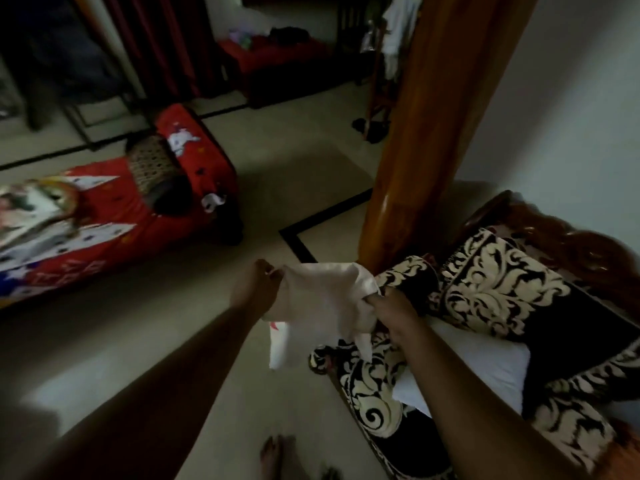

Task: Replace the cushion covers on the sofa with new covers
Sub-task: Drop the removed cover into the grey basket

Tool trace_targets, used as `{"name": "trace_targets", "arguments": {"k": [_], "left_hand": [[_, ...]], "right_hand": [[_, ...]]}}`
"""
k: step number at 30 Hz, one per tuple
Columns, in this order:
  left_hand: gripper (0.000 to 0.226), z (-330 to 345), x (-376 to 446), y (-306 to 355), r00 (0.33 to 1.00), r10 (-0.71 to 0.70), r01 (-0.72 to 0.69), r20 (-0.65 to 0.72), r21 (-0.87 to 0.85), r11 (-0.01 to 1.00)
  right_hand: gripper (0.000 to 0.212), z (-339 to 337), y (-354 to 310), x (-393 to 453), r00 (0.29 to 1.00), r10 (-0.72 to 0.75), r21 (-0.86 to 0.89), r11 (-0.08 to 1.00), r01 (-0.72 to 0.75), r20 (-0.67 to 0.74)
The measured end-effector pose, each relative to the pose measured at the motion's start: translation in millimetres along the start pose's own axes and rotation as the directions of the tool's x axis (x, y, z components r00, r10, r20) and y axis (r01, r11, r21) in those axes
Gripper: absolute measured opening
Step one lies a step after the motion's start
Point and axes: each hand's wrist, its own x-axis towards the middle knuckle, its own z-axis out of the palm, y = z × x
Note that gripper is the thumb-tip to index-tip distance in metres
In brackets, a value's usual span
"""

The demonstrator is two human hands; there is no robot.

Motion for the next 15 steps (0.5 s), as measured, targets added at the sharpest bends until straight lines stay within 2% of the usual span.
{"name": "trace_targets", "arguments": {"k": [2, 4, 6, 9, 11, 13, 15], "left_hand": [[0.016, -6, -24, -9, 0.998, -0.065, 0.063, -0.009, -0.167, 0.984], [0.009, -13, -46, -19, 0.999, -0.050, 0.049, 0.003, -0.243, 0.969], [0.016, -21, -60, -32, 1.000, -0.022, 0.024, 0.011, -0.253, 0.967], [0.024, -41, -77, -57, 1.000, 0.000, -0.002, -0.011, -0.239, 0.971], [0.027, -61, -88, -75, 1.000, -0.017, 0.009, -0.015, -0.393, 0.920], [0.030, -87, -101, -99, 0.999, 0.013, 0.012, 0.037, -0.595, 0.804], [0.036, -112, -110, -131, 0.995, 0.086, -0.037, 0.048, -0.627, 0.778]], "right_hand": [[0.047, 31, -12, -7, 0.995, 0.035, 0.154, 0.987, -0.049, 0.097], [0.026, 64, -33, -23, 0.978, 0.019, 0.211, 0.975, -0.064, 0.207], [0.020, 96, -52, -37, 0.953, 0.009, 0.210, 0.975, -0.076, 0.301], [0.035, 147, -76, -61, 0.913, -0.038, 0.188, 0.981, -0.042, 0.407], [0.034, 173, -92, -75, 0.892, -0.061, 0.171, 0.985, -0.019, 0.448], [0.034, 201, -106, -89, 0.854, -0.081, 0.140, 0.990, 0.010, 0.514], [0.035, 235, -118, -104, 0.820, -0.089, 0.094, 0.995, 0.043, 0.566]]}}
